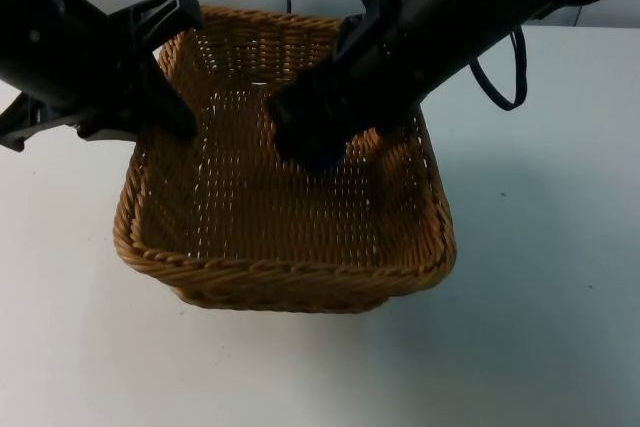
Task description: Pick up the basket with the left hand and place the ball into the basket with the right hand.
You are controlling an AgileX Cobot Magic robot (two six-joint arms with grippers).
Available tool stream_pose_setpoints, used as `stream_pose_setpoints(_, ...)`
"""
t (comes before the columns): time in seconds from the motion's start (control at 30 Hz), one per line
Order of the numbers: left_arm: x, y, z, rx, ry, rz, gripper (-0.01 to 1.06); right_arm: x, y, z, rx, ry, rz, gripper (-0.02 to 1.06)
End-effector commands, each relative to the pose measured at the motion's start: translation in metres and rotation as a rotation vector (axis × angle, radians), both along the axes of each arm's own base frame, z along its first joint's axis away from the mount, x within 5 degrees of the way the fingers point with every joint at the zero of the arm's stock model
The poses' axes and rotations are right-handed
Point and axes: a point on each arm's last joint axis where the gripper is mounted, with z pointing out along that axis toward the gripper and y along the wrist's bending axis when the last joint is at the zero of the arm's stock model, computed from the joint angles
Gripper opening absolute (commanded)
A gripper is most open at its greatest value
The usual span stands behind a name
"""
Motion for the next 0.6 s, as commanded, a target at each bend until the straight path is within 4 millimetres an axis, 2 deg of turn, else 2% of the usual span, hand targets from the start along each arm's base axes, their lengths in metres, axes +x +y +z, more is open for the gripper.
stream_pose_setpoints(0.0,0.0,0.0,0.002,-0.027,0.008,0.022,0.0,0.001,0.002,0.004,0.007,-0.026,0.004,0.52)
stream_pose_setpoints(0.13,0.0,0.0,0.002,-0.027,0.007,0.023,0.0,0.001,0.002,0.009,0.014,-0.037,0.004,0.56)
stream_pose_setpoints(0.23,0.0,0.0,0.002,-0.027,0.007,0.023,0.0,-0.001,0.001,0.02,0.029,-0.056,0.005,0.67)
stream_pose_setpoints(0.27,0.0,0.0,0.002,-0.027,0.007,0.023,0.0,-0.001,0.001,0.02,0.029,-0.056,0.005,0.67)
stream_pose_setpoints(0.3,0.0,0.0,0.002,-0.028,0.007,0.025,0.0,-0.002,0.001,0.024,0.033,-0.059,0.008,0.74)
stream_pose_setpoints(0.43,0.001,0.0,0.002,-0.028,0.006,0.026,0.0,-0.004,0.0,0.034,0.044,-0.076,0.011,0.76)
stream_pose_setpoints(0.57,0.001,0.0,0.002,-0.026,0.004,0.028,0.0,-0.011,-0.005,0.059,0.055,-0.114,0.037,0.76)
